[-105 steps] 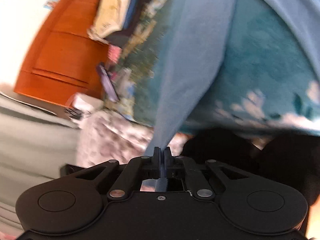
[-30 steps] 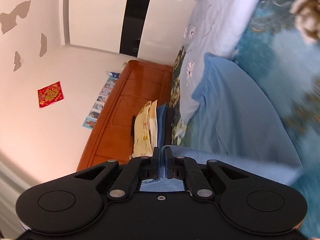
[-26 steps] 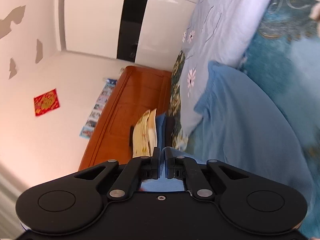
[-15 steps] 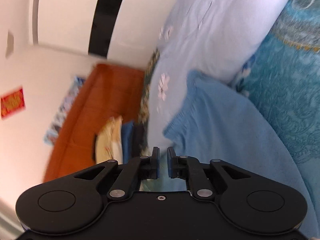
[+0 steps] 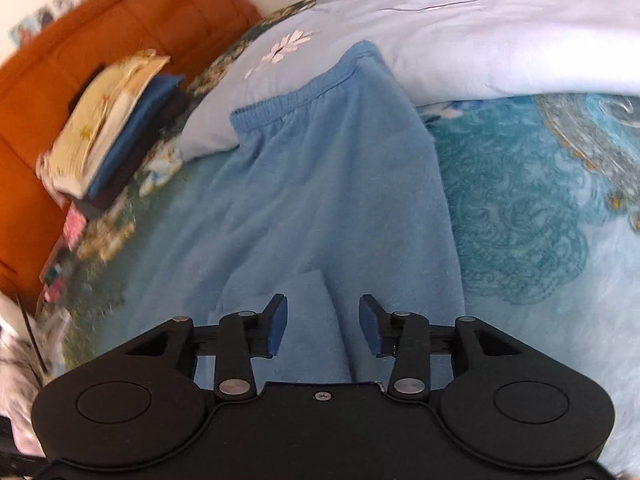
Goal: Fold clothes
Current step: 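Open the right tool and release the pants leg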
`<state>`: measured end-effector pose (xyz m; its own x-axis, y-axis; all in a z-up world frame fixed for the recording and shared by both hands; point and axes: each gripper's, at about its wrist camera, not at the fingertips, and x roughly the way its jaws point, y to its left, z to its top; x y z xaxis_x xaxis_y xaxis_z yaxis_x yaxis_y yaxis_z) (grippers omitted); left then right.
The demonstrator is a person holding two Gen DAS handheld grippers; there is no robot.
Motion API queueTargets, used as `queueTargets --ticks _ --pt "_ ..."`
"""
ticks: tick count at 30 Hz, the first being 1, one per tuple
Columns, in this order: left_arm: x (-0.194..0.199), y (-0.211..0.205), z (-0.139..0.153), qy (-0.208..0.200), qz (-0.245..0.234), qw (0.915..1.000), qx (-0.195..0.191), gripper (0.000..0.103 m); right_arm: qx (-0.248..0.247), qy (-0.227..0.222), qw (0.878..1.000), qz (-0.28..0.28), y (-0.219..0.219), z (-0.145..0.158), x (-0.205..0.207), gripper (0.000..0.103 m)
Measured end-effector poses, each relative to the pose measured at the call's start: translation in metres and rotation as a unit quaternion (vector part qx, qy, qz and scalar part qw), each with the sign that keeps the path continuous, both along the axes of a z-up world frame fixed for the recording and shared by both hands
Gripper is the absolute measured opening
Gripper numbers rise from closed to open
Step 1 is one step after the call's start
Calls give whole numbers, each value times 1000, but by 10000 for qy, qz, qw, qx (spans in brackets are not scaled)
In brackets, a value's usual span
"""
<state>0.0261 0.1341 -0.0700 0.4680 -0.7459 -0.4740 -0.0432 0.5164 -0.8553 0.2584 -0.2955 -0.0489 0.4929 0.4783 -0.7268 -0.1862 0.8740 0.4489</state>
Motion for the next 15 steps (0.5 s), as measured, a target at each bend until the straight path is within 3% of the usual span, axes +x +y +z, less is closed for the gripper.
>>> queueTargets --ticks 2,5,6,11,15 --pt "-3 4 -1 33 41 10000 -16 80 13 144 9997 171 6 -3 1 41" --pt "-5 8 -2 62 90 9999 -31 80 -321 121 9992 223 12 -4 0 10" --pt "-5 8 -2 54 95 9999 -27 80 -339 51 9993 170 10 -2 -2 5" --pt "-5 9 -4 55 80 9999 -46 81 -568 -495 9971 -72 2 19 -10 2" --pt "-6 7 -6 86 37 9999 -86 81 -670 -535 9958 -307 -9 25 -8 1"
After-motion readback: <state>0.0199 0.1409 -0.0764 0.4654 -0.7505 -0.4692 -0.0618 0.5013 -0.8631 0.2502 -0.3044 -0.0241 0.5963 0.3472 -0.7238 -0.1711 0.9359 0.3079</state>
